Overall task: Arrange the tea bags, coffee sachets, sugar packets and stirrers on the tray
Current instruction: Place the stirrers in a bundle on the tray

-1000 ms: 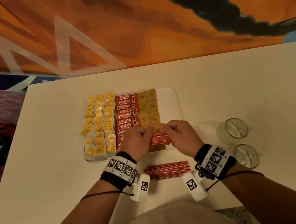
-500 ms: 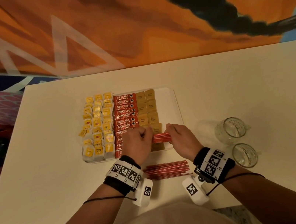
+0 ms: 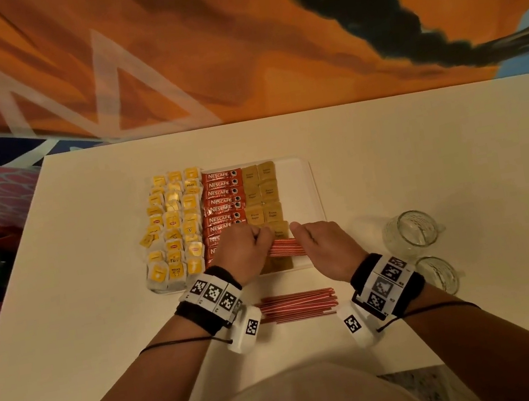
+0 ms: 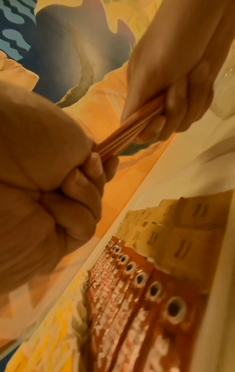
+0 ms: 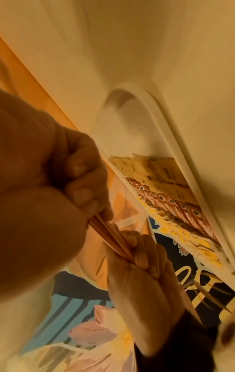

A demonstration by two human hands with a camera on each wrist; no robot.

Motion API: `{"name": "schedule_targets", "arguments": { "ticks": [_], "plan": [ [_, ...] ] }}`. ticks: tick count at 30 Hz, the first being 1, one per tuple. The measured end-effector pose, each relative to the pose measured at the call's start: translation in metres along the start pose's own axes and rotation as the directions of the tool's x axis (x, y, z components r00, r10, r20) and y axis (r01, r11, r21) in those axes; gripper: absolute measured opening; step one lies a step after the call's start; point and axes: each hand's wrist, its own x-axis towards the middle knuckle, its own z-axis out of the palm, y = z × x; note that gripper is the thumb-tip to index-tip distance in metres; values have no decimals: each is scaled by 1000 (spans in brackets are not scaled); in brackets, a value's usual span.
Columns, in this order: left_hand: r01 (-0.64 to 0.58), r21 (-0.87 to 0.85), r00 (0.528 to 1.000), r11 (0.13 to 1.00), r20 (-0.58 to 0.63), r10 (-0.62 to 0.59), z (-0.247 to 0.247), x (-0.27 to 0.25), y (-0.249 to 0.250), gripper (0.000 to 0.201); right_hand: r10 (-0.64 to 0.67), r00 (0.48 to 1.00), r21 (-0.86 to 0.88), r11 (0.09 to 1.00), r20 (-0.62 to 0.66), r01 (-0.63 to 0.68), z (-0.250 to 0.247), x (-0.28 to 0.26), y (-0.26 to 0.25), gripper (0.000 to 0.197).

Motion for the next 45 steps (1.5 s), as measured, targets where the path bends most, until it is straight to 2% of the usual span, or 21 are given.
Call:
{"name": "schedule_targets", "arguments": {
  "ticks": [3,6,9,11,13,18,21,24,27,31,34,37,41,43,45],
  "plan": [
    [-122,79,984,989,140,110,-15,5,-4,48,-81,977,-1,997,197,83,-6,-5,3,46],
    [-261,121,935,958,280,219,-22,7,-5,48,-118,936,-13,991,332,130,-16,-7,-1,47],
    [-352,107,889,930,349,296,-22,10,-5,48,-125,881,109,990,456,83,-23,-7,-11,30],
    [-378,62,860,924,392,326,-21,11,-1,47,-138,835,177,983,532,49,-23,-7,-17,38],
    [-378,24,842,925,425,333,-21,13,4,46,-135,812,232,973,568,-1,-21,-7,-18,43],
    [-344,-15,834,939,454,313,-19,14,8,47,-90,796,273,957,599,-96,-14,-9,-14,37],
    [-354,-22,822,935,470,322,-14,12,7,44,-43,803,237,964,594,-124,-9,-8,-13,46],
    [-358,-17,827,934,459,325,-12,13,7,44,-24,804,273,946,595,-173,-7,-5,-10,54],
    [-320,-12,865,947,404,298,-12,16,5,45,-21,796,305,929,605,-207,-7,-4,-8,53],
    [-131,-75,931,988,333,149,-18,18,6,34,-16,847,336,922,532,-193,-5,-3,-5,42],
    [-120,-96,914,988,378,147,-21,16,8,26,-6,881,369,909,473,-192,2,-3,0,44],
    [-176,-82,878,981,438,194,-18,18,8,31,-10,852,355,912,523,-207,7,-2,2,47],
    [-172,-55,845,983,505,176,-14,30,5,31,6,833,301,931,553,-207,2,7,2,38],
    [-173,-42,853,984,494,171,-14,39,4,32,16,844,277,941,536,-194,-5,15,2,41],
    [-181,-4,883,983,439,164,-16,52,6,36,54,861,244,948,505,-203,-13,26,4,45]
  ]
}}
